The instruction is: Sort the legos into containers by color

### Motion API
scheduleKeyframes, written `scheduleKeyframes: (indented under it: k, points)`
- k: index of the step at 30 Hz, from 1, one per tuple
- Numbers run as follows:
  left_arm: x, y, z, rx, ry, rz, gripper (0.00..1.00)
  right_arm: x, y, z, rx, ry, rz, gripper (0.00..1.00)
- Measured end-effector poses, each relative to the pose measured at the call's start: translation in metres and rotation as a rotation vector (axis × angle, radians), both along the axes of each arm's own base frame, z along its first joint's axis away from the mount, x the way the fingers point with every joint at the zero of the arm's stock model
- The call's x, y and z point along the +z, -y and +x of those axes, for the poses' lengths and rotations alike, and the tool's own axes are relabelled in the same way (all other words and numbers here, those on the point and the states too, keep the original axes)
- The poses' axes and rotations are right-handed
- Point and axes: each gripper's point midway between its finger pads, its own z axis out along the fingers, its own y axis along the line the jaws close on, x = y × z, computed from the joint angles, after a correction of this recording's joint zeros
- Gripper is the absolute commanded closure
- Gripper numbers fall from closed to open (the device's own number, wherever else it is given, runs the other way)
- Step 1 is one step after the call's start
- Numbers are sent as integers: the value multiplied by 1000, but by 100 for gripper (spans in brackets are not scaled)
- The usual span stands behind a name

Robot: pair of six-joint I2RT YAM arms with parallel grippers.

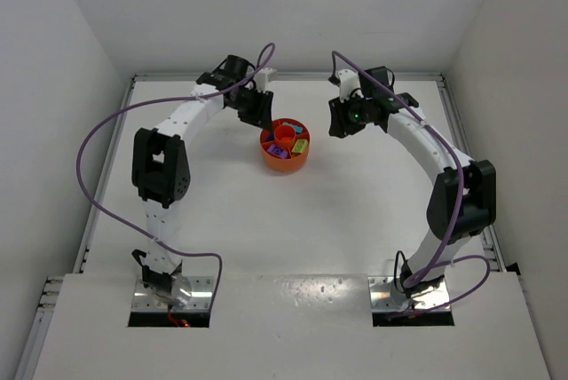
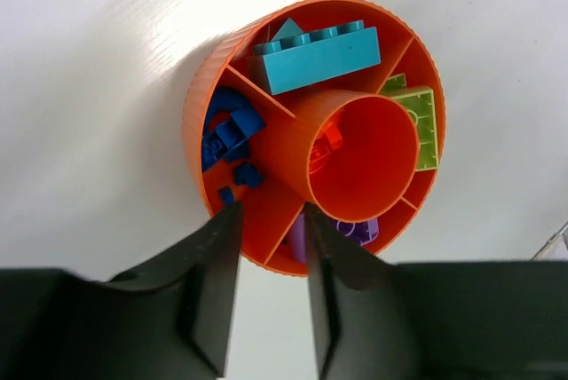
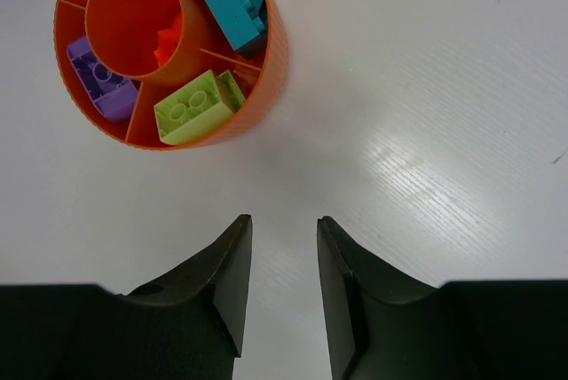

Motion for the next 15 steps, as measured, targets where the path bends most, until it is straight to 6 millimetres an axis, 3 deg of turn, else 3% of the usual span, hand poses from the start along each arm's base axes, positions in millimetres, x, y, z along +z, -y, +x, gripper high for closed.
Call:
scheduleKeyframes:
  k: [1, 2, 3, 4, 7, 8, 11, 13, 15]
  points:
    - [4, -1, 0, -1, 10, 1, 52, 0, 0, 0, 0, 0, 0, 57]
    - [9, -2, 0, -3, 24, 0, 29, 0, 0, 0, 0, 0, 0, 51]
    - [16, -4, 0, -9, 46, 0, 0, 0, 0, 0, 1, 1, -1, 44]
    - [27, -7, -1, -9, 75, -5, 0, 0, 0, 0, 3, 3, -1, 34]
    - [61, -22, -11, 18, 136, -27, 0, 3, 4, -1, 2, 18, -15, 22]
    - [76, -31, -13, 34, 167, -33, 0, 5, 6, -3, -1, 27, -23, 13]
    - [114, -66, -12, 107, 265, -47, 0, 14, 17, -11, -18, 54, -32, 2]
    - [126, -93, -12, 157, 307, -42, 0, 23, 29, -13, -47, 81, -40, 0]
    - [121, -121, -17, 216, 303, -27, 0, 28, 42, -15, -77, 93, -45, 0]
